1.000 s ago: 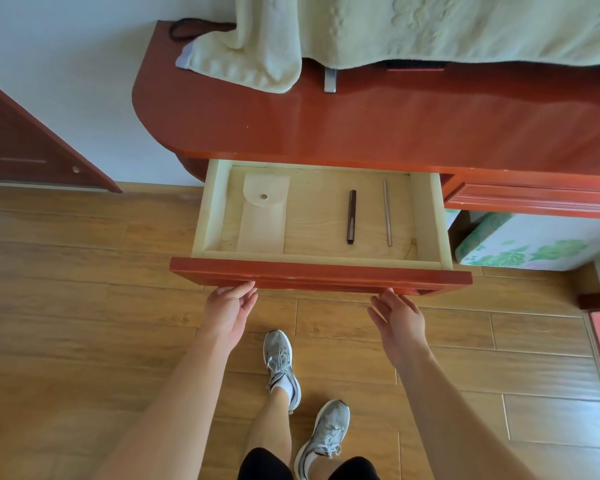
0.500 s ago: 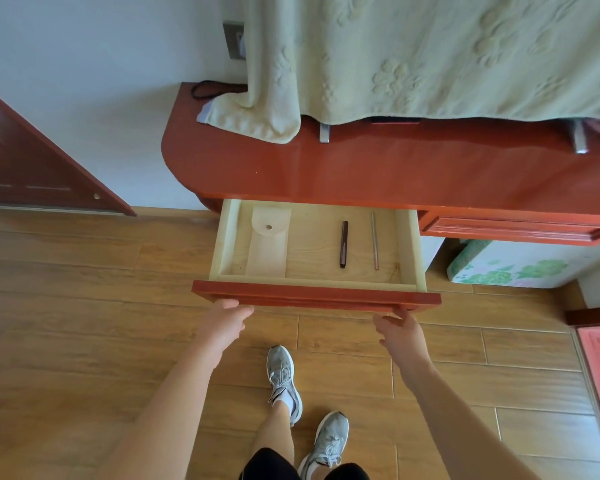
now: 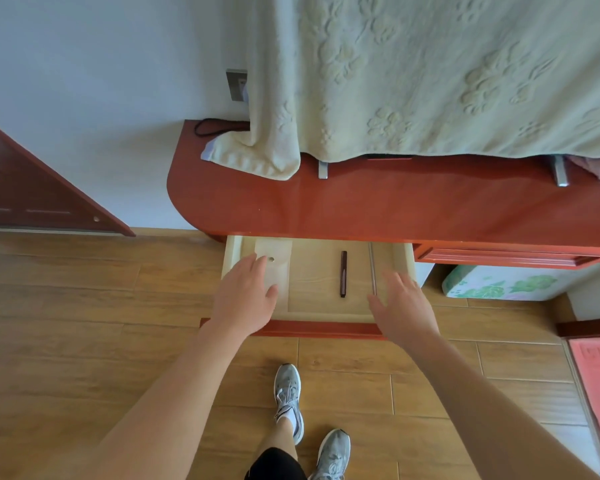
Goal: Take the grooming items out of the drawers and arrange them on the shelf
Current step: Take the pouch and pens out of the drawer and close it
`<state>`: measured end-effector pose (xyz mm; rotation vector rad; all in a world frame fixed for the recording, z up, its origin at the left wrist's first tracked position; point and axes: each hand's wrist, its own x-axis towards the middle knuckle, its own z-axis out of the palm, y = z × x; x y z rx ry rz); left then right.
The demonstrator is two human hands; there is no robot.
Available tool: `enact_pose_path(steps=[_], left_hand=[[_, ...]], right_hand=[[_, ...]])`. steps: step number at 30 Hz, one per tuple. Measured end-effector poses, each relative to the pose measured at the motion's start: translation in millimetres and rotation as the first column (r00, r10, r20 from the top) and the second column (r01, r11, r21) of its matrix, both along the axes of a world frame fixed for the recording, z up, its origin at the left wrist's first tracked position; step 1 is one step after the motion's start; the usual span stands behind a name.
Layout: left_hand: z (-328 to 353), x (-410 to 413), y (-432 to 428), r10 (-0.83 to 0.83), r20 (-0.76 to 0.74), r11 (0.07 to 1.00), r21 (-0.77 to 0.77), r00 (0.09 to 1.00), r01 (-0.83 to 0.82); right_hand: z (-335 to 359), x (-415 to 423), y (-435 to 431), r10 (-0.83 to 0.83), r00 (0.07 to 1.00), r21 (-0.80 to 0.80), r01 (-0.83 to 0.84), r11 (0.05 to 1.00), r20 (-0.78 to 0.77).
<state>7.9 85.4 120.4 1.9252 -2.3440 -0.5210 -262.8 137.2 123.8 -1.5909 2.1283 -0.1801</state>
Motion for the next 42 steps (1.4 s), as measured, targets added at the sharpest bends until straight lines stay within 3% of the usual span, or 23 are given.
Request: enact_pose_path(steps=[6,12,20,25,36,42], left_hand=[[-28,1,-38,-0.113,0.100,0.992,0.061,0.989,0.107],[-69,-4,-64,-0.099,0.066,0.969,0.232,0.993,0.081],[-100,-13,-71,0.059,0.118,0.928,0.360,0.991,-0.098],[-111,-12,-68,0.099,0.107,0.935,0.331,0.989,-0.129],[-115,-12,-72,0.318,-0.045,0.886,0.371,0.947,-0.279],[-113,-14,-75,0.473,-0.169,0.832,0.410,0.865,-0.375]], right_hand=[[-10,1,-76,0.202,0.967,0.019,-0.201,0.979,-0.155],[-30,19,-132,0.263,0.942,0.014,-0.266,0.964,-0.207],[-45,15,-141,0.264,0.936,-0.057,-0.284,0.957,-0.232],[-47,13,-140,0.270,0.937,-0.081,-0.294,0.953,-0.221],[-55,12,-140,0.237,0.955,-0.130,-0.262,0.956,-0.181],[-55,11,-141,0.219,0.962,-0.136,-0.241,0.961,-0.163]])
